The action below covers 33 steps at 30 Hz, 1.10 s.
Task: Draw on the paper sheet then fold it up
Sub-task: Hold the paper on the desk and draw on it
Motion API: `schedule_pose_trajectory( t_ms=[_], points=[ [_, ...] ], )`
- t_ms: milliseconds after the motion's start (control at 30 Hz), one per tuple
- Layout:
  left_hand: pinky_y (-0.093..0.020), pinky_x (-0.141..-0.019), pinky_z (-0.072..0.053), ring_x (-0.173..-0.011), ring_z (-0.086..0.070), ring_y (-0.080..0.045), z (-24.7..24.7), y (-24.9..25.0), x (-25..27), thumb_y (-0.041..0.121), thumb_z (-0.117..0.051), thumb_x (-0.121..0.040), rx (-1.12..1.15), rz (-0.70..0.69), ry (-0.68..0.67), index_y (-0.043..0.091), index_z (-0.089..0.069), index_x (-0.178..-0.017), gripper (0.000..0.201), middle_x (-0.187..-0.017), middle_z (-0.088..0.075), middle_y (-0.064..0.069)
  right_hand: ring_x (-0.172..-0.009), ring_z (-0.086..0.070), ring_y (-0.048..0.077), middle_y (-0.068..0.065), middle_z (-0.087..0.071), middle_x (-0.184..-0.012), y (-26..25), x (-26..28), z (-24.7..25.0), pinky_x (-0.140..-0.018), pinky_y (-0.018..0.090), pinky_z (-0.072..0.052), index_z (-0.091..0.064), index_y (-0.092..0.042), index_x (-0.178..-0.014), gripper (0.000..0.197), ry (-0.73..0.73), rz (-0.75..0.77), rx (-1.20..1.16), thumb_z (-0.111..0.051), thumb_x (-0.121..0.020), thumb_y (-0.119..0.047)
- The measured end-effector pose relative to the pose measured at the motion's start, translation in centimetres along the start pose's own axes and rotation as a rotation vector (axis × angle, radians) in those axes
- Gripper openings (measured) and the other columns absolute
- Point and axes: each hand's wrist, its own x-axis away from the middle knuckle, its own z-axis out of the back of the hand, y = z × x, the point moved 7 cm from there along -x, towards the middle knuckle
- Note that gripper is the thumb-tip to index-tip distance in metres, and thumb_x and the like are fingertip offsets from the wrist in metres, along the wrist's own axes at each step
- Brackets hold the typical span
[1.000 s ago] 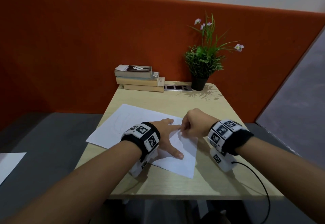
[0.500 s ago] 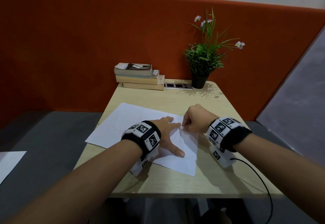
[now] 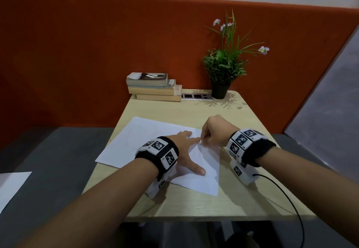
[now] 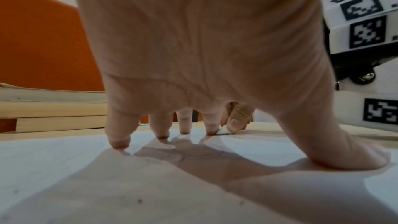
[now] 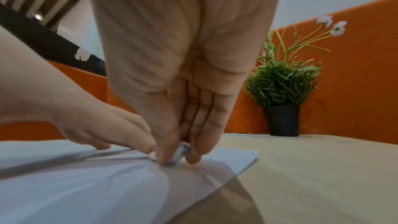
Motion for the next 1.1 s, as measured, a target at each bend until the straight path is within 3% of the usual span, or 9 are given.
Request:
schedule_pose_trajectory(
  t_ms=[233,400,500,633,800,900,1033,1100],
  points=[
    [-0.048,-0.117,-0.026,-0.155,-0.012,-0.021,-0.2,-0.1,-0.3,0.079,-0.069,-0.072,-0.006,-0.022,-0.002,0.042,-0.002,-0.160,0.116,-0.169,0.010,0.006,-0.074,-0.070,0.005,-0.006,-0.079,-0.082,-0.9,2.6,-1.5,-0.066,0.013,-0.053,-0.085,-0.019,-0.088,0.007,-0.113,0.080,-0.056,-0.083,-0.082,-0.022],
    [-0.050,-0.119,-0.026,-0.155,-0.011,-0.021,-0.1,-0.2,-0.3,0.080,-0.069,-0.071,-0.001,-0.007,0.000,0.046,0.000,-0.159,0.117,-0.169,0.009,0.007,-0.075,-0.071,0.012,-0.001,-0.078,-0.081,-0.4,0.4,-0.4,-0.070,0.025,-0.059,-0.084,-0.015,-0.085,0.007,-0.013,0.031,-0.043,-0.080,-0.080,-0.013],
    [-0.050,-0.119,-0.026,-0.155,-0.010,-0.020,-0.1,0.0,-0.3,0.079,-0.069,-0.072,-0.005,-0.005,0.002,0.045,-0.001,-0.160,0.116,-0.169,0.009,0.008,-0.074,-0.071,0.008,-0.002,-0.078,-0.081,-0.2,0.8,-0.7,-0.069,0.022,-0.059,-0.084,-0.015,-0.084,0.007,-0.017,0.019,-0.081,-0.080,-0.079,-0.013],
    [-0.047,-0.118,-0.026,-0.155,-0.011,-0.021,-0.1,-0.1,-0.3,0.079,-0.068,-0.073,-0.007,-0.014,0.000,0.042,-0.002,-0.160,0.116,-0.169,0.010,0.007,-0.073,-0.070,0.004,-0.008,-0.079,-0.082,-0.9,2.7,-1.7,-0.067,0.018,-0.057,-0.085,-0.021,-0.086,0.007,-0.129,0.083,-0.123,-0.084,-0.079,-0.023],
    [-0.048,-0.118,-0.025,-0.155,-0.010,-0.020,-0.1,-0.1,-0.3,0.079,-0.068,-0.073,-0.005,-0.007,0.008,0.046,-0.003,-0.159,0.112,-0.169,0.009,0.007,-0.073,-0.070,0.009,-0.005,-0.077,-0.077,-0.7,0.8,-0.6,-0.070,0.026,-0.060,-0.084,-0.017,-0.082,0.008,-0.028,0.043,-0.079,-0.080,-0.078,-0.012],
    [-0.048,-0.118,-0.025,-0.155,-0.011,-0.020,-0.1,0.0,-0.1,0.078,-0.068,-0.073,0.000,-0.007,0.011,0.046,-0.006,-0.159,0.111,-0.169,0.008,0.007,-0.071,-0.068,0.008,-0.004,-0.077,-0.078,-0.7,0.9,-0.9,-0.067,0.024,-0.057,-0.084,-0.016,-0.083,0.007,-0.034,0.034,-0.087,-0.080,-0.078,-0.012],
    [-0.046,-0.118,-0.025,-0.154,-0.012,-0.021,-0.1,0.0,-0.1,0.077,-0.069,-0.074,-0.006,-0.007,0.010,0.043,-0.006,-0.160,0.112,-0.169,0.010,0.006,-0.067,-0.064,-0.004,-0.010,-0.078,-0.082,-1.5,3.1,-1.9,-0.065,0.012,-0.053,-0.085,-0.021,-0.087,0.008,-0.154,0.093,-0.108,-0.084,-0.079,-0.020],
    [-0.046,-0.118,-0.026,-0.154,-0.012,-0.021,-0.1,0.1,-0.2,0.078,-0.068,-0.074,-0.010,-0.006,0.008,0.044,-0.004,-0.160,0.112,-0.169,0.010,0.006,-0.067,-0.064,-0.004,-0.010,-0.078,-0.081,-1.5,2.8,-1.6,-0.067,0.012,-0.053,-0.085,-0.021,-0.088,0.008,-0.137,0.099,-0.089,-0.083,-0.080,-0.020]
  ],
)
